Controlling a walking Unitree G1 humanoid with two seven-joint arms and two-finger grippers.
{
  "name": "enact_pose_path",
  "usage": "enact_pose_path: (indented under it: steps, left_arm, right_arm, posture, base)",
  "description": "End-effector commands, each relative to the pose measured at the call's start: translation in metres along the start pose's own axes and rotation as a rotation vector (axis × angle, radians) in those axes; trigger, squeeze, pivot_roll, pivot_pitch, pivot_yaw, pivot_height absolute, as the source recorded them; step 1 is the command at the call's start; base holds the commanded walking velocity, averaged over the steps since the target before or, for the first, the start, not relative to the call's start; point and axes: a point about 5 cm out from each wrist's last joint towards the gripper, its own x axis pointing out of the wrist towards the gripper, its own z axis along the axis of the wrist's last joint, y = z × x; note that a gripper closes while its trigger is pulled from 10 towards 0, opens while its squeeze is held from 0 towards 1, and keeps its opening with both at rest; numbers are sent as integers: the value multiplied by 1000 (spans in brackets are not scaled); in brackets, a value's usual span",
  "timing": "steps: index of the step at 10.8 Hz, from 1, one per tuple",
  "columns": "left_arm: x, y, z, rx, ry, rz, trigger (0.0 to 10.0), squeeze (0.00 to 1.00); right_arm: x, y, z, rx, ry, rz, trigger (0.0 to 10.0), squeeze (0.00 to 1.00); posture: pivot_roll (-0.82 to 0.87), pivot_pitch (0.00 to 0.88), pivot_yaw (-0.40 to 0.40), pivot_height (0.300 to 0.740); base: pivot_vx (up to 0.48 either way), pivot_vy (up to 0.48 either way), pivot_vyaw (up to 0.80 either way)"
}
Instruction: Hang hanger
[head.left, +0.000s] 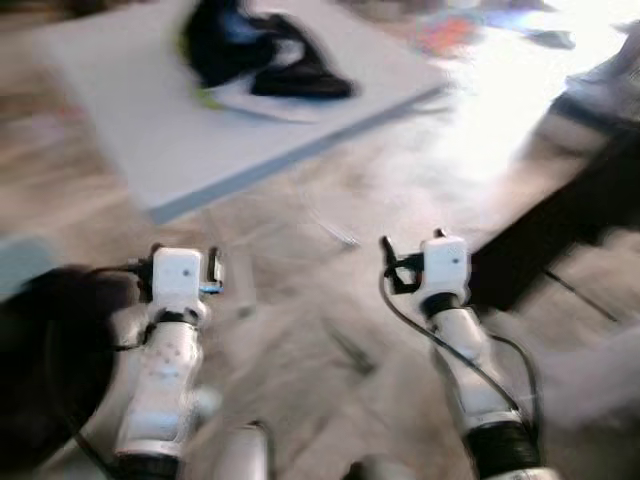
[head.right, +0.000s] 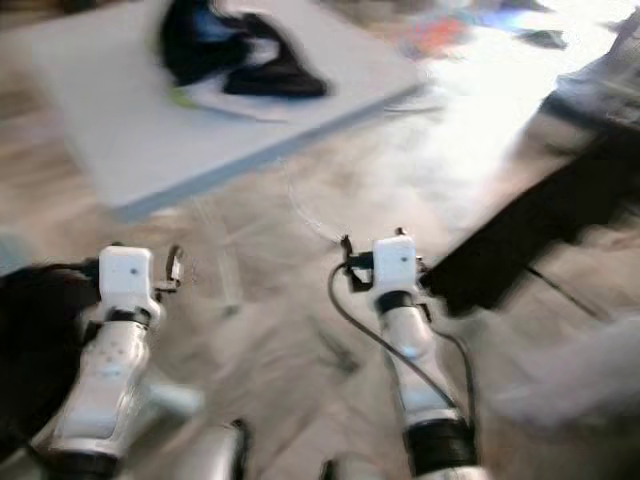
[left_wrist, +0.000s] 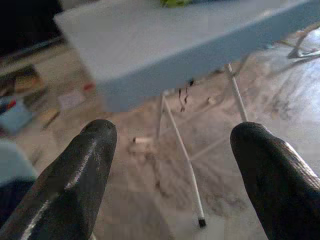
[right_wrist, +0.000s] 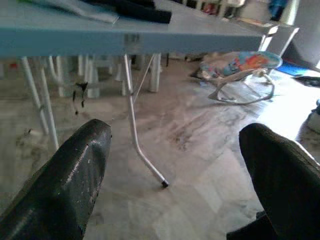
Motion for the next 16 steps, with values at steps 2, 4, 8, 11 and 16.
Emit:
enact_pose_path:
  steps: [2, 4, 8, 11, 16]
  left_arm:
    - [1, -1, 6, -1, -23, 5, 10000, 0]
    - [1, -1, 8, -18, -23, 13, 10000, 0]
    - [-2, 0, 6, -57, -19, -31, 10000, 0]
    - [-3, -1, 4, -94, -6, -36, 10000, 0]
    - [-2, 1, 1, -228, 45, 2, 10000, 0]
  right_arm:
    - [2, -4, 2, -6, -14, -15, 10000, 0]
    - [4, -5, 2, -5, -12, -8, 10000, 0]
    - [3, -2, 1, 5, -12, 5, 10000, 0]
    - [3, -2, 1, 5, -13, 10, 10000, 0]
    - [4, -2, 2, 6, -15, 25, 10000, 0]
  posture:
    - [7, 110, -63, 740]
    - [13, 111, -67, 740]
    - [13, 111, -67, 740]
    - [9, 117, -62, 740]
    - [5, 126, -68, 740]
  base:
    - [0, 0, 800]
    - [0, 0, 800]
    - [0, 0, 800]
    - [0, 0, 800]
    - [0, 0, 800]
